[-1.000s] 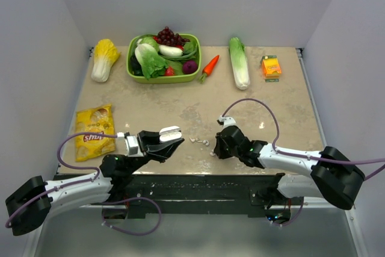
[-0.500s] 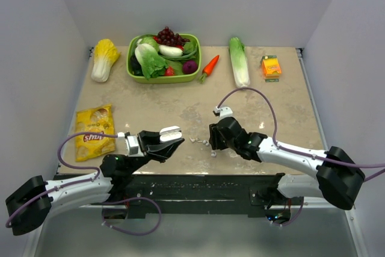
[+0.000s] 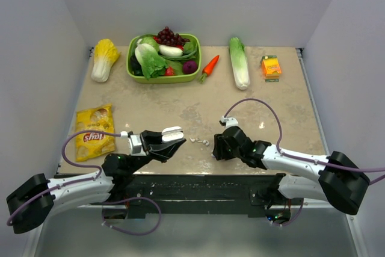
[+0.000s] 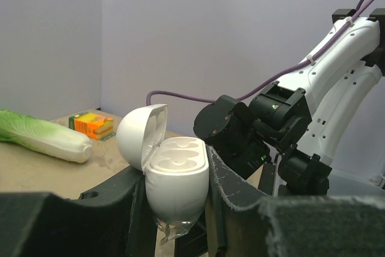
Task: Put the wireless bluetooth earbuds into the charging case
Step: Pick up the earbud from the center of the board.
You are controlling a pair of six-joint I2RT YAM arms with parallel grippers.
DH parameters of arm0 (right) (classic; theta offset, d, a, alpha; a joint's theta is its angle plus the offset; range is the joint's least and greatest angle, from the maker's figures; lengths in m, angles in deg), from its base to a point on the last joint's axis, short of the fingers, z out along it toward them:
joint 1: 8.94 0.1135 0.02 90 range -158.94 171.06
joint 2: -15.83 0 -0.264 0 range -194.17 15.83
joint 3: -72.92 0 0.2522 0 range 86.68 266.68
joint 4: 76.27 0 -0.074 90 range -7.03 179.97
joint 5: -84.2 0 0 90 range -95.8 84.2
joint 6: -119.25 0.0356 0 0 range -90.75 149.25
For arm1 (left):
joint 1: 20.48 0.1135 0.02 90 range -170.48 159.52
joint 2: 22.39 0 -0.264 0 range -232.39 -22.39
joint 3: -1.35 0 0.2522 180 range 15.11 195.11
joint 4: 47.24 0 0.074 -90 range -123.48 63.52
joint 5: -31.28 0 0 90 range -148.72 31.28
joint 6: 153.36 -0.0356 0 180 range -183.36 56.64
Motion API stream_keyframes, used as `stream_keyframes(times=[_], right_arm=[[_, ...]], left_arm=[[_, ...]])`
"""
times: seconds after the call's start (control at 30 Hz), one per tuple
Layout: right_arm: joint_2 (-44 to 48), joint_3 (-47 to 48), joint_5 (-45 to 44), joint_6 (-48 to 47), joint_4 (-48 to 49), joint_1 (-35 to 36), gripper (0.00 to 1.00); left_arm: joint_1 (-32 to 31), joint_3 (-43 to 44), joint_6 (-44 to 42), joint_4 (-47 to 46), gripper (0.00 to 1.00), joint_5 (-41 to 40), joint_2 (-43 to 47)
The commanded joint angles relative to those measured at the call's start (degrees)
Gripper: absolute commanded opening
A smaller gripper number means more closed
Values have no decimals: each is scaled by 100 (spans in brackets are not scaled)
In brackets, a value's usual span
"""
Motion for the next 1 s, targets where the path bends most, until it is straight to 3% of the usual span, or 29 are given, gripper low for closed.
stream_keyframes(times=[0.0,0.97], right_arm=[[39,-40,82,132,316,24,51],[48,39,-138,220,35,15,51]], left_arm=[[-36,-1869,127,-1598,0,24,-40],[-36,-1896,127,-1563,0,33,-40]])
